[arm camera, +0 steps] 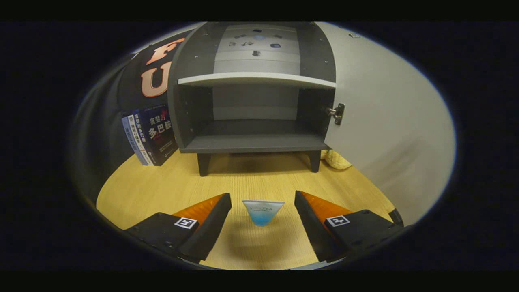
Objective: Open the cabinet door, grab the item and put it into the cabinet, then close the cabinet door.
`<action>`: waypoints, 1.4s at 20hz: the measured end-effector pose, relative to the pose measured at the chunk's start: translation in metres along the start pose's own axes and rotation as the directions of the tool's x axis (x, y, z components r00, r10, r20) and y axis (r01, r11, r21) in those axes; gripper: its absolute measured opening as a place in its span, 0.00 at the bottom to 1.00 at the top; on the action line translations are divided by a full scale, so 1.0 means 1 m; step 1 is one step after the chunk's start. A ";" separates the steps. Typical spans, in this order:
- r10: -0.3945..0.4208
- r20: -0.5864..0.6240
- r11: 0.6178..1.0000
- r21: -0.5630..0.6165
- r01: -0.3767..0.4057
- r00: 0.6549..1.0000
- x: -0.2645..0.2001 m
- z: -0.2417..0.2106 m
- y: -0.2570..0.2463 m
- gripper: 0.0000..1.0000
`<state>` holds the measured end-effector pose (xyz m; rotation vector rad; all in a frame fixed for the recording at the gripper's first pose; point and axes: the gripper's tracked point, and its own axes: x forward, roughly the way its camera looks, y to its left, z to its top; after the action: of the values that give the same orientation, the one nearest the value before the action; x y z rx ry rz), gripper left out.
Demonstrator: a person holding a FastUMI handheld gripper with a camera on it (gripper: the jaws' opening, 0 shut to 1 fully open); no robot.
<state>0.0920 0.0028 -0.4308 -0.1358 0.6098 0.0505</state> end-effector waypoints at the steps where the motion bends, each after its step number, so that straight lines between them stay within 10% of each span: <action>1: 0.006 -0.015 1.000 0.006 -0.006 1.000 0.006 -0.006 0.000 1.00; 9: 0.006 -0.063 0.998 0.057 -0.003 0.998 0.030 -0.022 0.000 0.63; 18: -0.010 -0.088 0.999 0.034 0.013 0.996 -0.001 0.012 -0.006 0.60; 28: 0.066 -0.008 0.997 0.032 -0.066 0.998 -0.080 0.146 0.017 0.59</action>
<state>0.1079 0.0393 -0.2683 -0.0854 0.6234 0.1045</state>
